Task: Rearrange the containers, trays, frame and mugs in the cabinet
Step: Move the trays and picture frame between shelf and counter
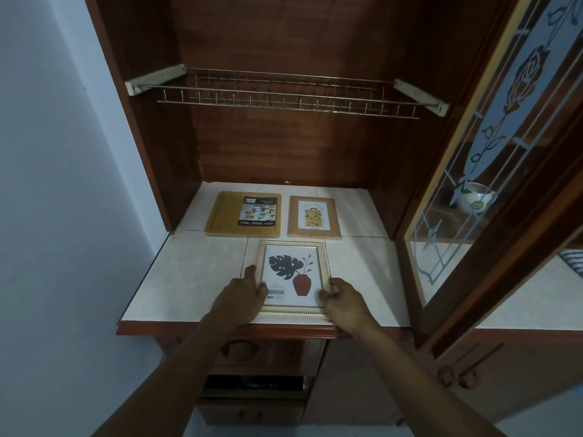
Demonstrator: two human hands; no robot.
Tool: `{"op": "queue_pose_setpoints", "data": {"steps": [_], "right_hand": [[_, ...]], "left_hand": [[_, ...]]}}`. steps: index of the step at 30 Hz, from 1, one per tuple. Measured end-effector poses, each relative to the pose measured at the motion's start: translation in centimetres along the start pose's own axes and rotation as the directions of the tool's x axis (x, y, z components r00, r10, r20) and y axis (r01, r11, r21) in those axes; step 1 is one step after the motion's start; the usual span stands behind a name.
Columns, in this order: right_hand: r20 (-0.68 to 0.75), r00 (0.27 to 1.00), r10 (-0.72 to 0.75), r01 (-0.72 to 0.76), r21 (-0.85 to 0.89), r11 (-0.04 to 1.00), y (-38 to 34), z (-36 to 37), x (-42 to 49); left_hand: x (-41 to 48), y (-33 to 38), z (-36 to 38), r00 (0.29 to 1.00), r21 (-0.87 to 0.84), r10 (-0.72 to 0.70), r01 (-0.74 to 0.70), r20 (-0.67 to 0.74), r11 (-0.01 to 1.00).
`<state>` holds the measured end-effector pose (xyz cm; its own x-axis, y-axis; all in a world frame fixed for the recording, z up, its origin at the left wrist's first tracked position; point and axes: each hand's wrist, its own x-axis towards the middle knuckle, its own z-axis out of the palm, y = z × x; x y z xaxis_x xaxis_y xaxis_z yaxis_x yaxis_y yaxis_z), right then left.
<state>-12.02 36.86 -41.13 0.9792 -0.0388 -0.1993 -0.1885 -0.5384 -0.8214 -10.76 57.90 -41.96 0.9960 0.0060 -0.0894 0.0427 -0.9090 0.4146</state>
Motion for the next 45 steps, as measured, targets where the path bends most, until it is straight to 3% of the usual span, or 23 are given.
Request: {"op": "queue_pose_setpoints", "data": {"steps": [5, 13, 31, 45], "right_hand": [[-0.046, 0.999, -0.019, 0.012, -0.159, 0.987, -0.4, -0.5, -0.3], [-0.075, 0.996, -0.036, 0.019, -0.216, 0.976, -0.4, -0.5, -0.3], [-0.084, 0.996, -0.044, 0.021, -0.251, 0.968, 0.2, -0.2, 0.1], [-0.121, 0.992, 0.047, -0.071, -0.200, 0.977, -0.1, 0.1, -1.1]], "left_hand": [[0.2, -0.2, 0.5, 0.998, 0.114, 0.034, -0.029, -0.048, 0.993], [0.4, -0.1, 0.9, 0.992, 0.279, 0.083, -0.053, -0.098, 0.959], [0.5, -0.4, 1.1, 0.992, 0.225, 0.118, -0.103, -0.053, 0.969], [-0.8, -0.1, -0.5, 0.996, 0.167, 0.094, -0.094, 0.011, 0.981]]}}
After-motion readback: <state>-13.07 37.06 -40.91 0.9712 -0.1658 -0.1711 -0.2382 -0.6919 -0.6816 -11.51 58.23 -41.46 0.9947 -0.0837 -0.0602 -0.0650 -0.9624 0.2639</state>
